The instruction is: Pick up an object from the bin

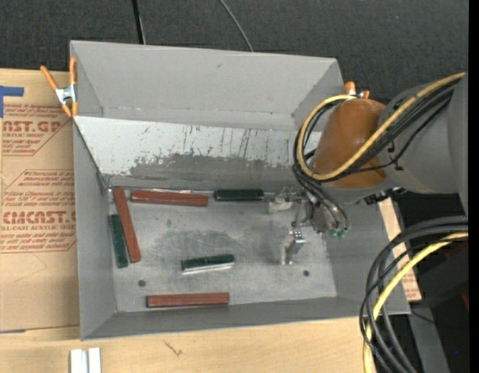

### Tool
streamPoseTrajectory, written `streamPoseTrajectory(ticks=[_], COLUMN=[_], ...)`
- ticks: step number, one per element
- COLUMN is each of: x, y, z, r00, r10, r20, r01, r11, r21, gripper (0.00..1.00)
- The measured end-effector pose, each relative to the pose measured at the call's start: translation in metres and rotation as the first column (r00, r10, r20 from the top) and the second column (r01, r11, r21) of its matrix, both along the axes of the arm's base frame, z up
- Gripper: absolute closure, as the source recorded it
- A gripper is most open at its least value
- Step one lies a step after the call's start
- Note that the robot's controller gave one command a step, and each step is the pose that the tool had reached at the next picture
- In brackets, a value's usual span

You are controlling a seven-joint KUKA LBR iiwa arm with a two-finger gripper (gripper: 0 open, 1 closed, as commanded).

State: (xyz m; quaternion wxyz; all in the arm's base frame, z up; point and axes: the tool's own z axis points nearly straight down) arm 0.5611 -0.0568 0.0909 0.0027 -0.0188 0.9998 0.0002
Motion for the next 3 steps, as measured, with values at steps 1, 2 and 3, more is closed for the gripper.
streamPoseTrajectory(ticks=[1, 2, 3], x=[-0.01, -0.015, -0.026], y=[0.004, 0.05, 0.087], z=[-0.017, -0.016, -0.014], r00=[0.996, 0.996, 0.999], r10=[0.084, 0.088, 0.042], r20=[0.021, 0.012, 0.012], r01=[-0.084, -0.088, -0.042], r11=[0.996, 0.996, 0.999], r21=[-0.003, -0.008, 0.0], gripper=[0.0, 0.0, 1.0])
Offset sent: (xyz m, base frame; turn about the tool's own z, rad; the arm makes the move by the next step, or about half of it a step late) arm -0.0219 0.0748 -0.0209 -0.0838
